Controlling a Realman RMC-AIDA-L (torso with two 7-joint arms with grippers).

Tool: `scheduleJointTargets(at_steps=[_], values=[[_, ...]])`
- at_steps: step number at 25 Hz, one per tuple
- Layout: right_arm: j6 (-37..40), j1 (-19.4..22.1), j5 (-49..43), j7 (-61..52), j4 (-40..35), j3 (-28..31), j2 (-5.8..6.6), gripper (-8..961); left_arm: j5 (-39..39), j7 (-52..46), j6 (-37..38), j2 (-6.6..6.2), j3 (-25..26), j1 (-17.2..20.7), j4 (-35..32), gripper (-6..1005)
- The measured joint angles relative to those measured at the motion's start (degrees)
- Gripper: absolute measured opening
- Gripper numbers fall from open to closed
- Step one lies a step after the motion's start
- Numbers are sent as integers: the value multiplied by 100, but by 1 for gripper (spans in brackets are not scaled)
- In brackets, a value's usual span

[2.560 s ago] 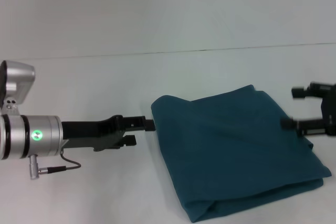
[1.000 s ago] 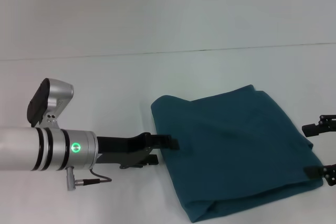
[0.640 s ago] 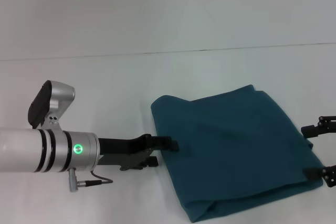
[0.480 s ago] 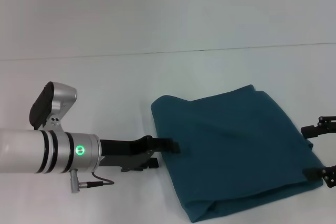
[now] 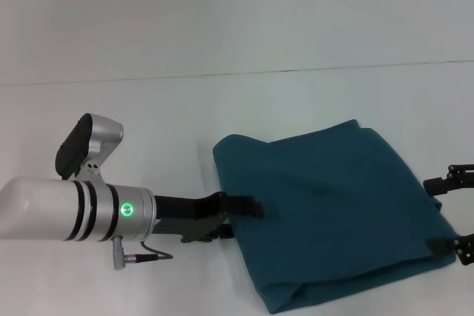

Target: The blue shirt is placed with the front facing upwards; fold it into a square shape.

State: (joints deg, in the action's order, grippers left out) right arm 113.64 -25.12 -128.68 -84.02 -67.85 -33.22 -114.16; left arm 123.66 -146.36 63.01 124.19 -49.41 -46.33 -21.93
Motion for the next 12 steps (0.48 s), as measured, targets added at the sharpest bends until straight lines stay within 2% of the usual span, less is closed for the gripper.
scheduleJointTargets(at_steps=[10, 12], values=[[-3, -45, -8, 0, 0, -1, 0, 931, 15, -81, -33, 0, -113, 5, 7, 742], [-6, -48, -9, 0, 0, 0, 0, 931, 14, -84, -32, 5, -187, -4, 7, 657]])
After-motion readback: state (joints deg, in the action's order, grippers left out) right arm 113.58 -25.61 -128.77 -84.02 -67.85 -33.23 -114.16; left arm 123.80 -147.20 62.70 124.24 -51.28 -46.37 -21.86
